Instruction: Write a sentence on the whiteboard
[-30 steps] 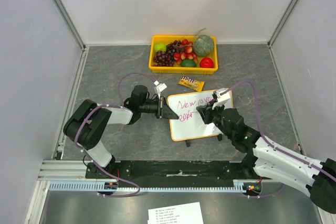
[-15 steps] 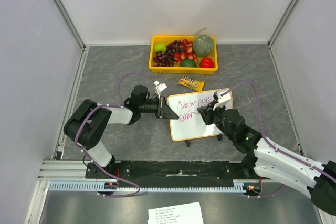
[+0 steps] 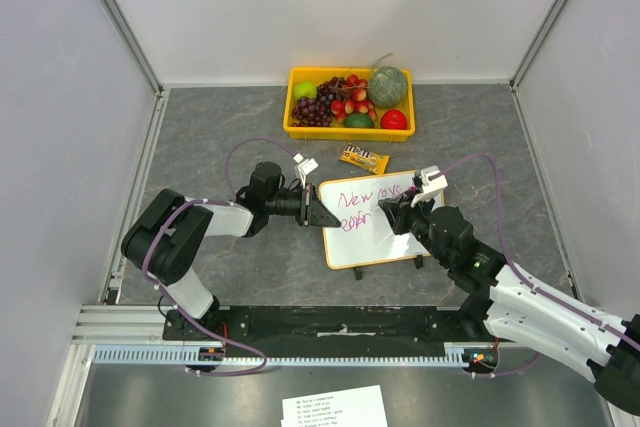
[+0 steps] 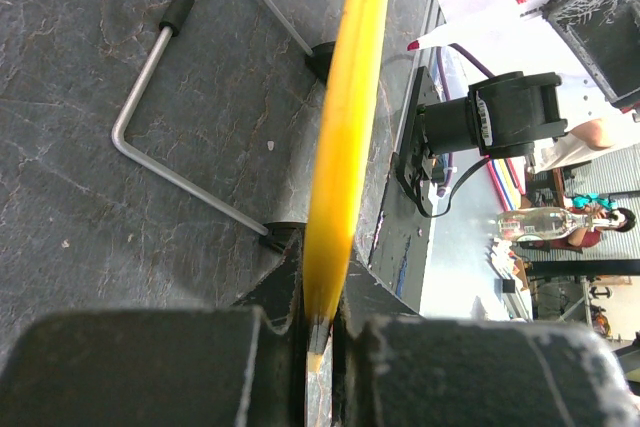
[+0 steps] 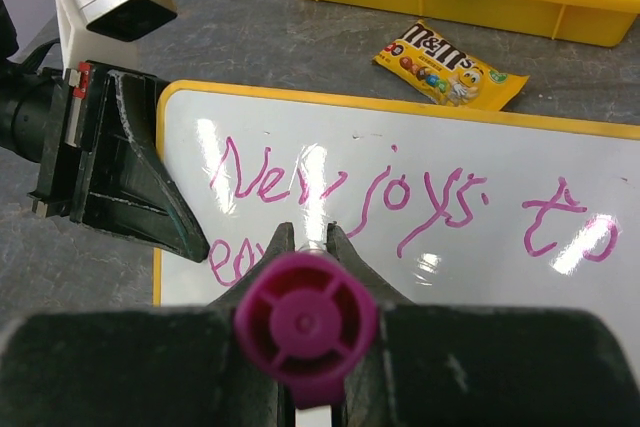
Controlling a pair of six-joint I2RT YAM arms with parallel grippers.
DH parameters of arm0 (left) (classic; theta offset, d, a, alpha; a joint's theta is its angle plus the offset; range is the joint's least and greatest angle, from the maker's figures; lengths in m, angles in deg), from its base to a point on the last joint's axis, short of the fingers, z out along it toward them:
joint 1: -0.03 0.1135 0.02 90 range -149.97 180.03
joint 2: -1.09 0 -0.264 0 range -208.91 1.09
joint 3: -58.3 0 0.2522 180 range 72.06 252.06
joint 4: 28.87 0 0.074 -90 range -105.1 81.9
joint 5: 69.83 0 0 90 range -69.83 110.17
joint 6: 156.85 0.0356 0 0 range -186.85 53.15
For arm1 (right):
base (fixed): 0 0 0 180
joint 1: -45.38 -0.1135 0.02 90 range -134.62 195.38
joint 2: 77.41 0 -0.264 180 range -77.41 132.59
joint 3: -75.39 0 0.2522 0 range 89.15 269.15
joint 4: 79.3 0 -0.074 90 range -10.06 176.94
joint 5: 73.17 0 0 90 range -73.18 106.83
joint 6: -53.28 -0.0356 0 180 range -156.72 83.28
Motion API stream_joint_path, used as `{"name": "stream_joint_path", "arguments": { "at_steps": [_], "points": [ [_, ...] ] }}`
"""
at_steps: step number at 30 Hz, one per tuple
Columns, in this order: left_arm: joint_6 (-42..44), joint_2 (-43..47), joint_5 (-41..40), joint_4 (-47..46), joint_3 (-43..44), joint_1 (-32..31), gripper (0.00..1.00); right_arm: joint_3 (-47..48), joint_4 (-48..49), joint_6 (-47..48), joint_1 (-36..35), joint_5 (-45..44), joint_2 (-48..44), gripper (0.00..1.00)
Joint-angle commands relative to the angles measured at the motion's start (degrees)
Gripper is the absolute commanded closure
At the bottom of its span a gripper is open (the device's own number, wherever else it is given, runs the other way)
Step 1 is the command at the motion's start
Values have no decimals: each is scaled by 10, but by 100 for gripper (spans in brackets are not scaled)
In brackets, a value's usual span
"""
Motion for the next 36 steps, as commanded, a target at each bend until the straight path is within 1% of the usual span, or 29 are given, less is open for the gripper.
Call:
{"name": "stream_joint_path", "arguments": {
  "at_steps": [1,20,27,36],
  "points": [
    [40,-30,-112,105,-10,10,98,11,-2,-2,1,-23,3,100],
    [40,-32,-110,107,-9,10,98,-14,-11,-8,1,-27,7,100],
    [39,-32,-110,106,-8,10,98,-20,2,-8,1,-32,22,100],
    [41,-33,-109,106,-8,11,98,-8,11,0,1,-23,38,100]
  ]
}}
